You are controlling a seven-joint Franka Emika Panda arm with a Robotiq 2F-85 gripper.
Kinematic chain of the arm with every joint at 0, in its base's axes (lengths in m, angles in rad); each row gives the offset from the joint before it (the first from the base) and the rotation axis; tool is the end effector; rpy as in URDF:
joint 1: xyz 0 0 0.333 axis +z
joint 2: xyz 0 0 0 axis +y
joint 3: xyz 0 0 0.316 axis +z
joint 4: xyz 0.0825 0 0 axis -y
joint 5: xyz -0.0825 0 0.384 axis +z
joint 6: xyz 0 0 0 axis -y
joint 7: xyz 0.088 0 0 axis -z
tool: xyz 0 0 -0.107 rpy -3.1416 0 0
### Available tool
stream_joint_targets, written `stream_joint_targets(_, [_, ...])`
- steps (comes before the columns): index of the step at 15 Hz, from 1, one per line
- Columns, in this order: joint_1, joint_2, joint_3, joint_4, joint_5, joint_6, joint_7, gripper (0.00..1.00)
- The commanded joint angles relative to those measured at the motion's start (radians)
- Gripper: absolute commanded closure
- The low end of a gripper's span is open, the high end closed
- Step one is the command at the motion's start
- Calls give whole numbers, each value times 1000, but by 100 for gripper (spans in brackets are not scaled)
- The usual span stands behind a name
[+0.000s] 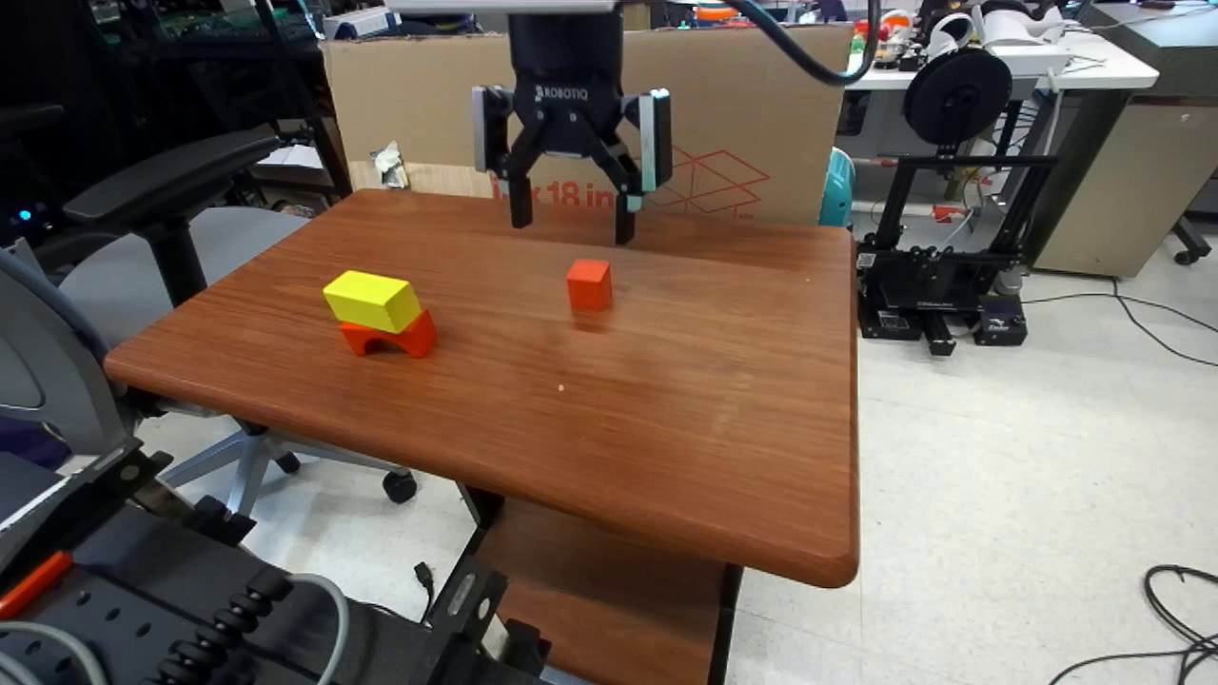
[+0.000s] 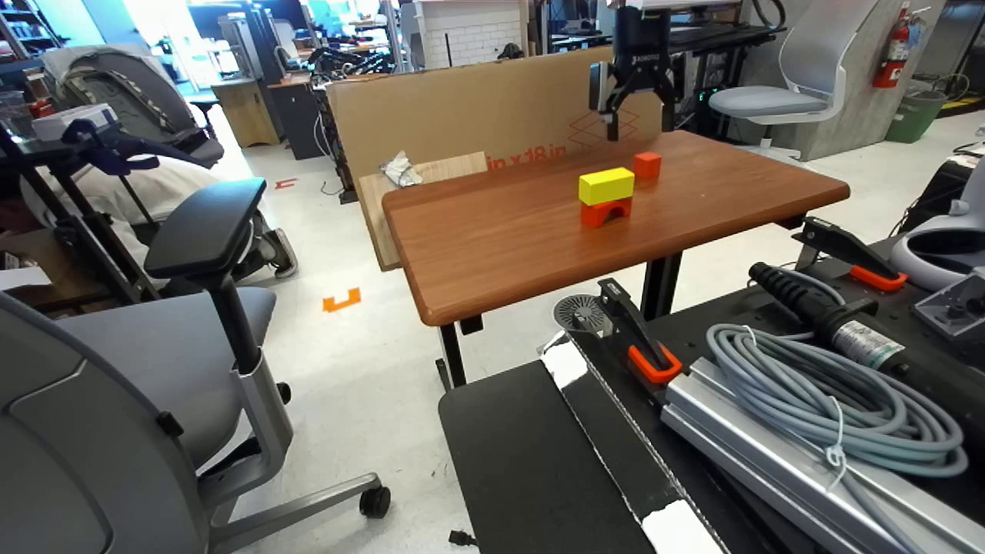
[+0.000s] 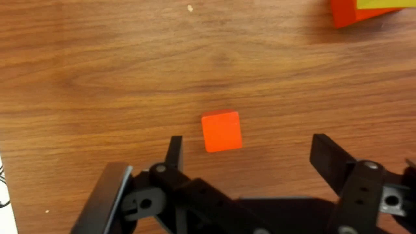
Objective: Remove the orange block from the top of the stack.
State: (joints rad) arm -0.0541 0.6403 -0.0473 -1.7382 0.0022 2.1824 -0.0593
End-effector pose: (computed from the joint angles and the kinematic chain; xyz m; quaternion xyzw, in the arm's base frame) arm 0.6424 -0.0631 0.1949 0.9950 -0.0184 -0.0983 0.0058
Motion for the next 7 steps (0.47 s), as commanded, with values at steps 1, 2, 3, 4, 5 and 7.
stream_joint_targets(1, [45, -215, -16, -214, -39, 82, 99, 0])
stream_joint_targets(2, [56, -268, -19, -266, -57, 113, 128, 0])
stream_joint_targets(3, [22, -130, 1, -114, -29, 46, 72, 0])
stream_joint_targets(4, [32, -177, -1, -158, -39, 63, 95, 0])
stream_joint_targets(5, [39, -215, -1, -193, -42, 74, 106, 0])
stream_joint_targets(7, [42, -250, -1, -231, -43, 79, 111, 0])
